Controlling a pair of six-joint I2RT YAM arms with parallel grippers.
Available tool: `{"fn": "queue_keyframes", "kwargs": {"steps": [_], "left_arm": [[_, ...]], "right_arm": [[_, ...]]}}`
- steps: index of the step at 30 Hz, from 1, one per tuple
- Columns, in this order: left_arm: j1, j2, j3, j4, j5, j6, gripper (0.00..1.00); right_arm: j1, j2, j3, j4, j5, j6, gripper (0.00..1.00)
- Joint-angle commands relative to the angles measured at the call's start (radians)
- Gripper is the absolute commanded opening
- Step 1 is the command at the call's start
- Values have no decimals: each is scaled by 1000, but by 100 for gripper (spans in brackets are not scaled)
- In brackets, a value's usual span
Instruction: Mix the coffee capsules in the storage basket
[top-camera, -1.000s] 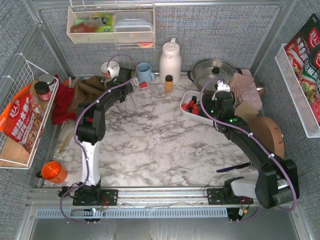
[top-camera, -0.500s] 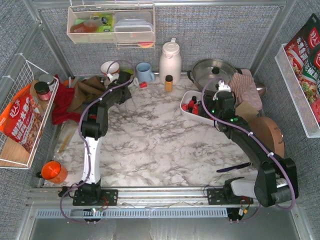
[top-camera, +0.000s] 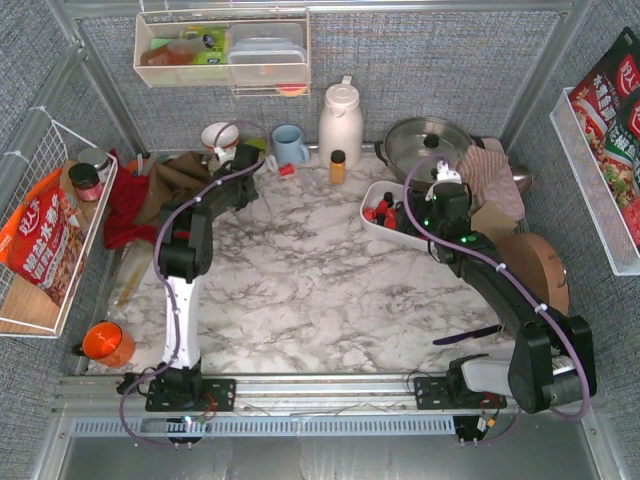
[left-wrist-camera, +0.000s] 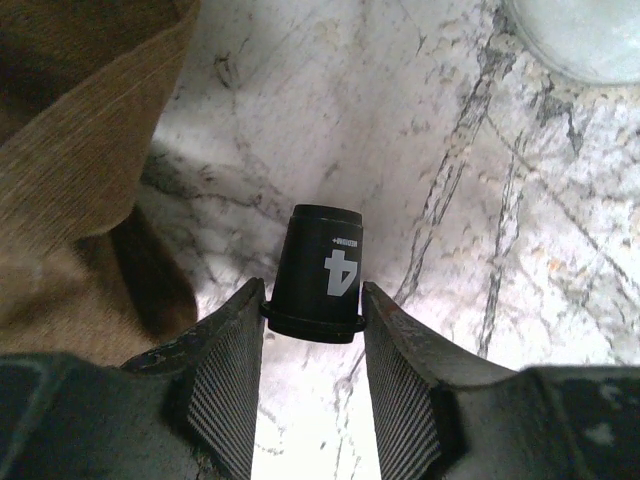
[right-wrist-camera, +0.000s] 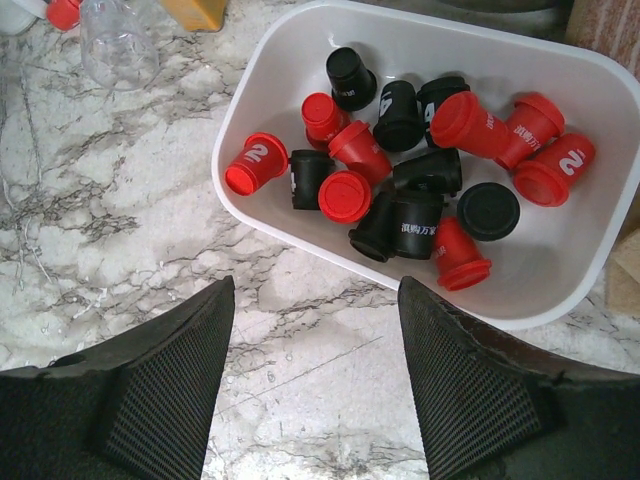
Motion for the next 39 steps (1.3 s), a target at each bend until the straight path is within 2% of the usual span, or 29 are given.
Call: {"fn": "queue_keyframes", "kwargs": {"steps": [1, 5, 10, 12, 13, 18, 22, 29, 39], "left_arm": [[-1, -93, -83, 86, 35, 52, 44], [-17, -280, -322, 325, 136, 74, 41], [-101, -576, -748, 777, 248, 200, 39], [-153, -658, -909, 988, 299, 283, 39], [-234, -734, -1101, 1304, 425, 380, 39], [-361, -741, -1274, 1708, 574, 476, 38], [-455, -649, -1348, 2068, 654, 585, 39], [-620, -552, -1271, 2078, 646, 780, 42], [-707, -507, -1213, 2078, 603, 813, 44]], "right_arm": [[-2, 2, 4, 12, -6, 4, 70], [-1, -1, 7, 10, -23, 7, 71], [0, -4, 32, -7, -118, 28, 70], [3, -9, 49, -14, -173, 43, 70], [20, -21, 66, -20, -236, 77, 70], [88, -53, 71, -31, -267, 107, 70], [161, -82, 65, -51, -266, 106, 70], [237, -161, 30, -86, -259, 96, 70], [251, -217, -8, -123, -267, 87, 60]]}}
